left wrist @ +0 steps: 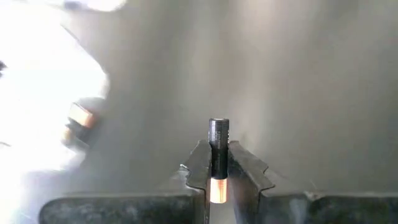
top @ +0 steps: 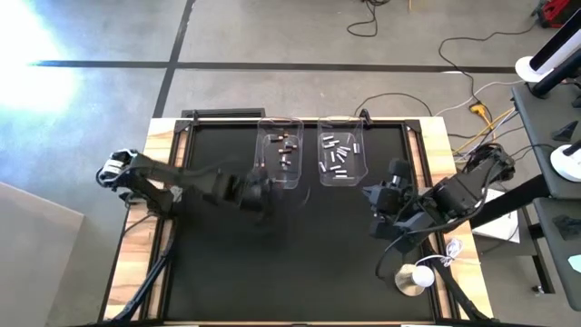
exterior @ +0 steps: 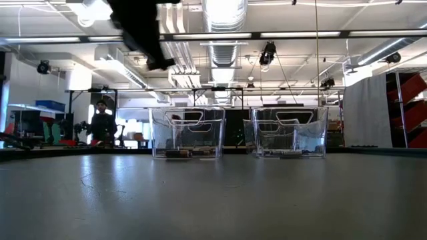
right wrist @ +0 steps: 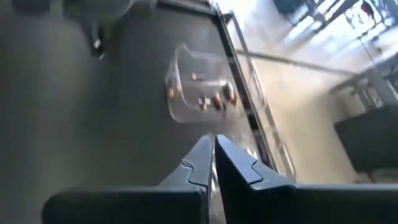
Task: Sort batteries
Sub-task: Put the black battery into the left transparent bin
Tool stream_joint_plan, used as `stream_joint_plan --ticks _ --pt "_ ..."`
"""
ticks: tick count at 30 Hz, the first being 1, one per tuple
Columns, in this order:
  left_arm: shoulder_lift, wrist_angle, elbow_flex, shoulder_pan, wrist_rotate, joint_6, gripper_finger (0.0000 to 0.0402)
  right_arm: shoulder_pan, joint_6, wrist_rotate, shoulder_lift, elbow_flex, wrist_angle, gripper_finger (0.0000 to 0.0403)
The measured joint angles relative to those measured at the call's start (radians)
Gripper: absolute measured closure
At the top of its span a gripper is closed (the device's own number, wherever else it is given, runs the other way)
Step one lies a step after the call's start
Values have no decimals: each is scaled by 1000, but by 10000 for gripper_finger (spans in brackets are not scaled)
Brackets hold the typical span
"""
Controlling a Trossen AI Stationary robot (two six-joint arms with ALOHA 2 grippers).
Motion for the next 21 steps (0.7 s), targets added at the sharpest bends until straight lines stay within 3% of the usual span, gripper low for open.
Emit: stream_joint_plan --ticks 7,9,15,21 --pt "0 0 124 277 21 278 383 -5 226 -7 -131 -373 75 390" --pt "0 4 143 358 37 354 383 -5 259 -63 -165 -489 153 390" --pt "-1 93 142 591 104 469 383 -5 237 -277 -281 -835 555 390" --pt "16 203 83 725 149 513 383 -59 140 -295 -378 -1136 924 390"
